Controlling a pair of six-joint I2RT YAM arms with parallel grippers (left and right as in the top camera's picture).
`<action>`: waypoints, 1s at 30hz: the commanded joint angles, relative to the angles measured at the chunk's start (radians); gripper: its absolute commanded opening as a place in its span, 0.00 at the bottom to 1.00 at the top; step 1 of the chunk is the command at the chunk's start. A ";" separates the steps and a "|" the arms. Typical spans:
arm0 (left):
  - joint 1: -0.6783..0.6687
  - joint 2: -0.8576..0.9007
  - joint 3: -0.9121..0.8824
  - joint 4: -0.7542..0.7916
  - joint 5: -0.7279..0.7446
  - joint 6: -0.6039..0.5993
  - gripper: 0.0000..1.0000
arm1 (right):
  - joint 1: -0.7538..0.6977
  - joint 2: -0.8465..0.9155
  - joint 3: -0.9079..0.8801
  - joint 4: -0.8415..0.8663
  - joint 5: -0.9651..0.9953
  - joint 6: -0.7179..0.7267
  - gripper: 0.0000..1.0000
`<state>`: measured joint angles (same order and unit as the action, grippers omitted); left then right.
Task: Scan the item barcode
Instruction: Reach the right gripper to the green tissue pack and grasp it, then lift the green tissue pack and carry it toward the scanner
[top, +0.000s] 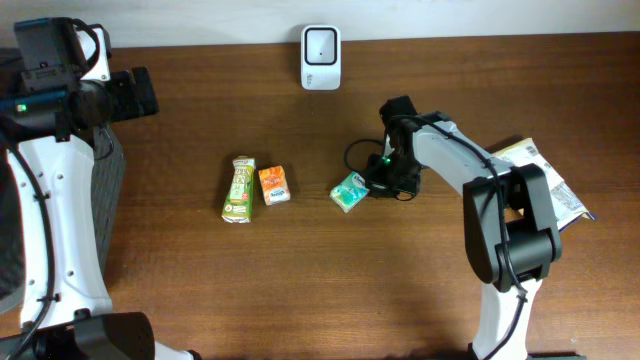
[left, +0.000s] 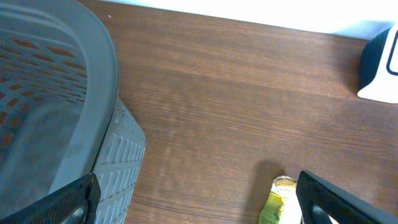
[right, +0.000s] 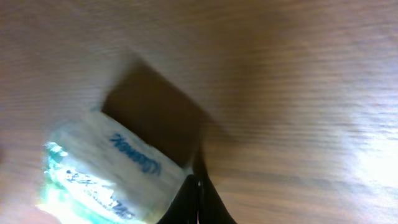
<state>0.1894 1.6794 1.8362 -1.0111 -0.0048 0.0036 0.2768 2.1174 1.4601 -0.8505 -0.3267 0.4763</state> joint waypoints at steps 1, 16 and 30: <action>0.002 0.002 0.003 -0.001 0.000 0.012 0.99 | 0.024 -0.001 -0.013 0.155 -0.029 0.031 0.04; 0.002 0.002 0.003 -0.001 0.000 0.011 0.99 | 0.026 0.000 0.009 0.027 -0.217 -0.174 0.50; 0.002 0.002 0.003 -0.001 0.000 0.011 0.99 | -0.030 -0.056 0.012 0.046 -0.555 -0.321 0.04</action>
<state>0.1894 1.6794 1.8362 -1.0107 -0.0048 0.0036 0.3065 2.1178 1.4586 -0.8082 -0.6113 0.2893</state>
